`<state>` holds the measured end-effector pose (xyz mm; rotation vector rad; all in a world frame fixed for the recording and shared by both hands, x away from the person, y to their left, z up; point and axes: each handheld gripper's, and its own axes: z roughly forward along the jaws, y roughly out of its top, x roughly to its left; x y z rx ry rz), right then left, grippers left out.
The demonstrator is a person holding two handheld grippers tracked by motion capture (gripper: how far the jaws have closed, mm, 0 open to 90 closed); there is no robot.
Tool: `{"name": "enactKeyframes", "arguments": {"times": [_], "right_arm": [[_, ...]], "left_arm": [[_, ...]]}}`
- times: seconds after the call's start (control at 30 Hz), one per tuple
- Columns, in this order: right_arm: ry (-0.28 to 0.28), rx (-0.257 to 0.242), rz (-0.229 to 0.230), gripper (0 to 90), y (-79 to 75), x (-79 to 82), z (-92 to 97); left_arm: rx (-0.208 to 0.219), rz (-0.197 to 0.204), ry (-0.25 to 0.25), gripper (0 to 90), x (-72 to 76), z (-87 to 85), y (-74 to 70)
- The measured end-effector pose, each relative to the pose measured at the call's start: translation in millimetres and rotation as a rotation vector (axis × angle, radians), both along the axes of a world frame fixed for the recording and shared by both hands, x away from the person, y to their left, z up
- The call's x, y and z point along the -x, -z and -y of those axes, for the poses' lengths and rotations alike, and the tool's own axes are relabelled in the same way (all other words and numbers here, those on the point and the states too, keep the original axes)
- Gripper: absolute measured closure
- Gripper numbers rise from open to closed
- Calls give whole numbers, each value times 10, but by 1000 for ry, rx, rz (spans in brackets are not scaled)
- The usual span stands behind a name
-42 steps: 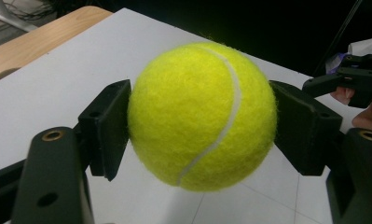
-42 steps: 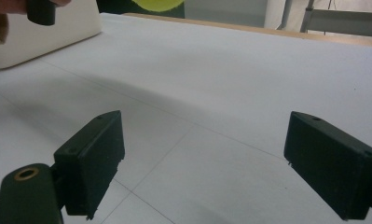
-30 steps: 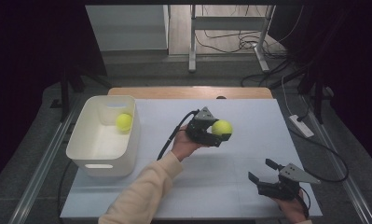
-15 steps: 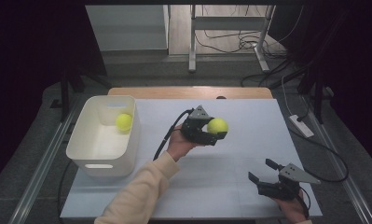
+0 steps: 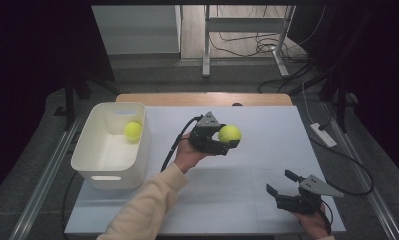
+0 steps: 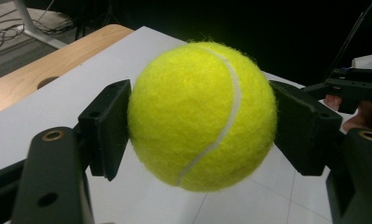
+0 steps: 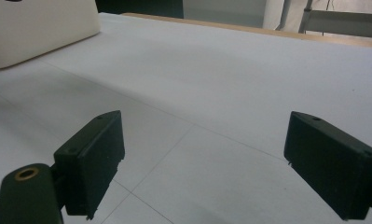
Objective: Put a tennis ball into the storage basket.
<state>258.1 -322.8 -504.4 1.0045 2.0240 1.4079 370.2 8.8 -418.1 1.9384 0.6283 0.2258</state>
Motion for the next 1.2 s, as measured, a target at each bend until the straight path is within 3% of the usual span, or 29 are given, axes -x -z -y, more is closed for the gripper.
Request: {"name": "enactKeyframes", "arguments": {"times": [1.2], "right_arm": [[7,-2,3,122,-4,-3,16]], "left_arm": [[32,34,-64,271,103,-355,-159]]}}
